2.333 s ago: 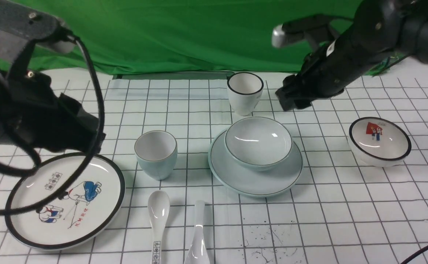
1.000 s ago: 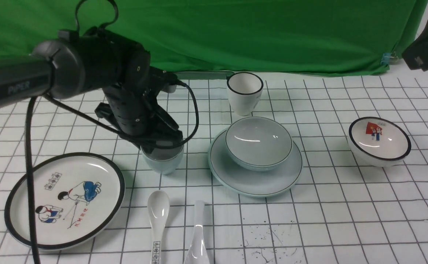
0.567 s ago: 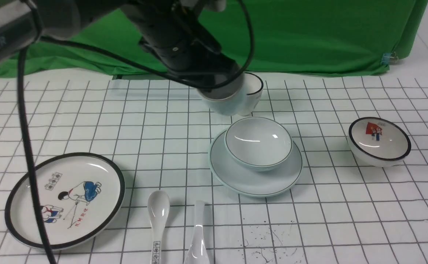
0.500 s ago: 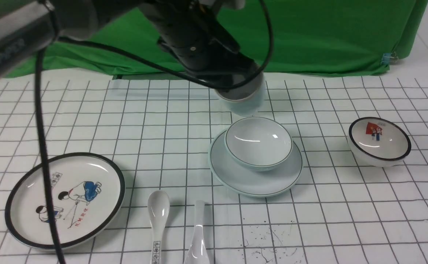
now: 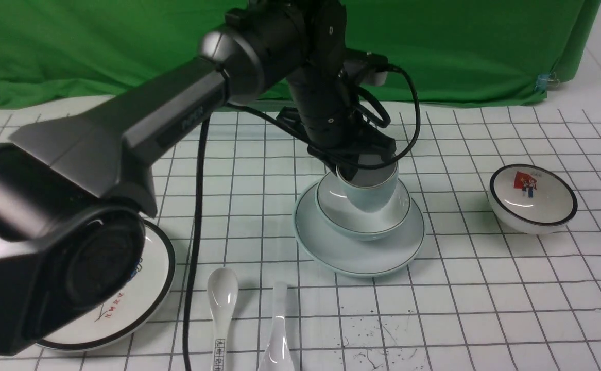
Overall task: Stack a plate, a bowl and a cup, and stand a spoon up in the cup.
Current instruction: Use the left arm to put the blue teacup into the blue rice bowl in the middle
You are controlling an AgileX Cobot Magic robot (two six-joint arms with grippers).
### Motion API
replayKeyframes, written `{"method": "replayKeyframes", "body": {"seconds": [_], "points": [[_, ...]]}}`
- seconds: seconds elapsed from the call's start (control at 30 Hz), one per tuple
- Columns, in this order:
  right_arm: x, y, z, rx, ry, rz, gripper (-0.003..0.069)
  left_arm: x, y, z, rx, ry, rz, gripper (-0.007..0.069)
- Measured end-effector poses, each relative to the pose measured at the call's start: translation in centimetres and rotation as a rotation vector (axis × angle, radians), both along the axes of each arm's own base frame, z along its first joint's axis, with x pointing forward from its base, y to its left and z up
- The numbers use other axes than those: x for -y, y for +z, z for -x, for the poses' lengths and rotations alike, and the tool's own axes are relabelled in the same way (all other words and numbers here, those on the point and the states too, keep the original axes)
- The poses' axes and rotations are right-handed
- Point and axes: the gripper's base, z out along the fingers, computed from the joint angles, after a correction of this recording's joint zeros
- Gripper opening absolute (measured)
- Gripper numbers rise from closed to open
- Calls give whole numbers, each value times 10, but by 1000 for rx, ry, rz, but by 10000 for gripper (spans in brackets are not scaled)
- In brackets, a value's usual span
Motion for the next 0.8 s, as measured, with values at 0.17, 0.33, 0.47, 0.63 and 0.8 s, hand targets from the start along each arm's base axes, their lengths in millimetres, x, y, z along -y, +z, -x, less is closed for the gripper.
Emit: {"method": "replayKeyframes", "body": {"seconds": [0.17,0.33,0.47,0.63,0.8], "points": [[0,0,0,9,1,-3,119,2,-9,-4,0,14,2,-5],[0,1,-1,14,0,-6,120,3,-25,-6,-37,19,-17,7],[0,1,-1,16,-2,-1,123,4,-29,-7,-45,30,-17,51],[0,0,-1,15,-2,-1,123,4,-20,-7,-24,39,0,242],[0,0,-1,17,-2,1,123,-3,22,1,61,19,13,438]]}}
